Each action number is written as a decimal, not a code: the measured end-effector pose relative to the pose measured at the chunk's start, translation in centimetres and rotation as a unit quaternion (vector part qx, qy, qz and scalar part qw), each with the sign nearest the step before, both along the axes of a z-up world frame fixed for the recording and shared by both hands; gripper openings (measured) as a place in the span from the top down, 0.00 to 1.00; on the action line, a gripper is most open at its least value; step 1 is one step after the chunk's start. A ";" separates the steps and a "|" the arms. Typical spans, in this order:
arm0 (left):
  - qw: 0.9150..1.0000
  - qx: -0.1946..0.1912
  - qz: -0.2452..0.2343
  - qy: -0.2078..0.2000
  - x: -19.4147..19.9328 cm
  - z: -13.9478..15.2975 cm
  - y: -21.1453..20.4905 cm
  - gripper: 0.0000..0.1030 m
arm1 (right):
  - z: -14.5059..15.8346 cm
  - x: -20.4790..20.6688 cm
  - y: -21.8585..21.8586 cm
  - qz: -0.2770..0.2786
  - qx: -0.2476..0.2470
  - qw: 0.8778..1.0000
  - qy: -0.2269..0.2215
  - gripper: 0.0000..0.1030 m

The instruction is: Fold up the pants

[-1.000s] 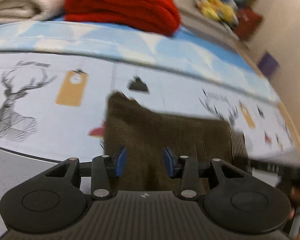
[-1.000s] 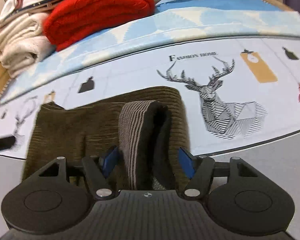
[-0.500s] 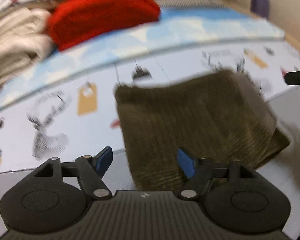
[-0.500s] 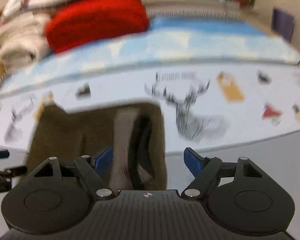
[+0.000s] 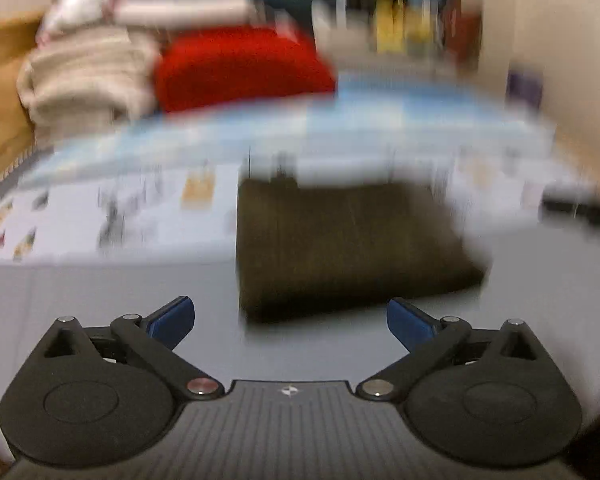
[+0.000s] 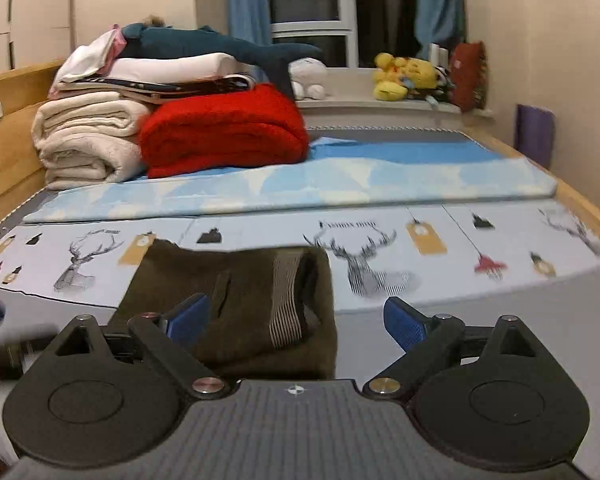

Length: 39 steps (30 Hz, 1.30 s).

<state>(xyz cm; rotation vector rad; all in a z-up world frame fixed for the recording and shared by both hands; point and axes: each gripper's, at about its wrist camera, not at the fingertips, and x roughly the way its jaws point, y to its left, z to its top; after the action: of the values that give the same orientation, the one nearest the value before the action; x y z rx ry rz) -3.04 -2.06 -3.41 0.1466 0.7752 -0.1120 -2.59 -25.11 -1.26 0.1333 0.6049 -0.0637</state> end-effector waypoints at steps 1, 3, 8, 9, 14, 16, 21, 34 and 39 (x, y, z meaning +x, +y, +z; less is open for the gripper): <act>1.000 -0.002 0.002 0.012 0.2 -0.3 -0.2 0.01 | -0.2 0.0 0.2 -0.005 0.002 1.000 0.016 0.09; 1.000 -0.003 0.006 0.007 0.7 -0.5 -0.3 0.01 | -0.5 -0.2 0.3 -0.010 0.012 1.000 0.017 0.09; 0.999 -0.010 0.033 0.033 1.4 -1.3 -0.3 0.01 | -1.3 0.4 1.2 -0.008 -0.002 0.999 0.042 0.09; 0.999 -0.010 0.035 0.033 1.3 -1.5 -0.3 0.01 | -1.3 0.3 1.4 -0.006 -0.002 0.999 0.043 0.09; 0.999 -0.021 0.037 0.031 1.8 -1.8 0.1 0.01 | -1.7 0.4 2.4 0.016 -0.024 0.999 0.046 0.09; 0.998 -0.023 0.043 0.029 2.0 -1.8 0.2 0.01 | -1.9 0.5 2.8 0.023 -0.029 0.998 0.050 0.09; 0.997 -0.035 0.056 0.036 2.6 -2.0 0.7 0.01 | -2.1 1.0 4.0 0.046 -0.045 0.997 0.054 0.09; 0.997 -0.039 0.061 0.039 2.9 -2.0 0.9 0.01 | -2.6 1.7 4.8 0.050 -0.036 0.996 0.064 0.09; 0.997 -0.039 0.061 0.039 2.9 -2.0 0.9 0.01 | -2.7 1.7 4.9 0.053 -0.038 0.996 0.063 0.09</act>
<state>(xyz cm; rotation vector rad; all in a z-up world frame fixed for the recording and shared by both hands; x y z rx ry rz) -0.15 -1.21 -5.42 0.0203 0.8549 -0.0318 -0.85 -20.23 -3.91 0.0226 0.7341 0.0071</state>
